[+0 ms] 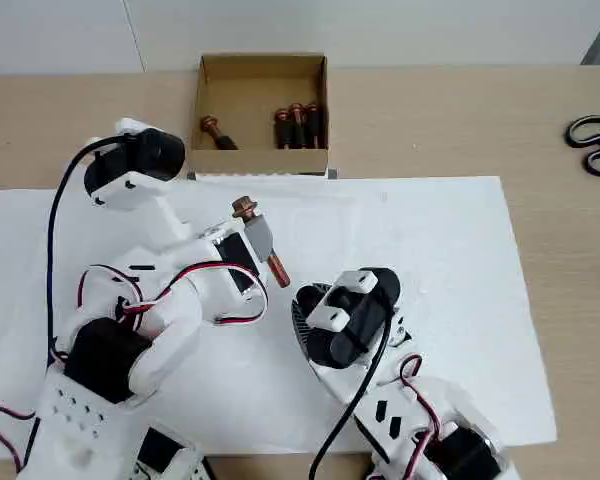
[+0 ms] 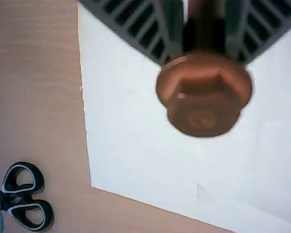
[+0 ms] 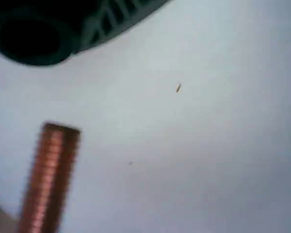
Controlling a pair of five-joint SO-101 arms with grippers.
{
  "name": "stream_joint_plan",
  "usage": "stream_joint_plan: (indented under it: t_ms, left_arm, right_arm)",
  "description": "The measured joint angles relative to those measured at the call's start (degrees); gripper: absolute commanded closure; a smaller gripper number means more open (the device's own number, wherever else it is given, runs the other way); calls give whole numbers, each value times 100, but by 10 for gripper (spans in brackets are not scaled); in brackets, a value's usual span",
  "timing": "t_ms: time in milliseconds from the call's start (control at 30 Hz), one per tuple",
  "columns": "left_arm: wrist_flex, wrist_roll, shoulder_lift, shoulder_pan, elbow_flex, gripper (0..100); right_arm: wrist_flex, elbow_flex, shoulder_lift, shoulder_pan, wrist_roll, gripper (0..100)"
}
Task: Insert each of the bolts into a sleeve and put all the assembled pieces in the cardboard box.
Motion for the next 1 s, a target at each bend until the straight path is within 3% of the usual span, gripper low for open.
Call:
stream_joint_plan:
  t_ms: [500, 1000]
  left_arm:
    - [-273, -193, -18, 440, 404, 995]
    - [-316, -475, -26, 527, 158, 995]
  right_arm:
    - [18, 0, -44, -26, 0, 996]
    - [932, 141, 0, -185, -158, 996]
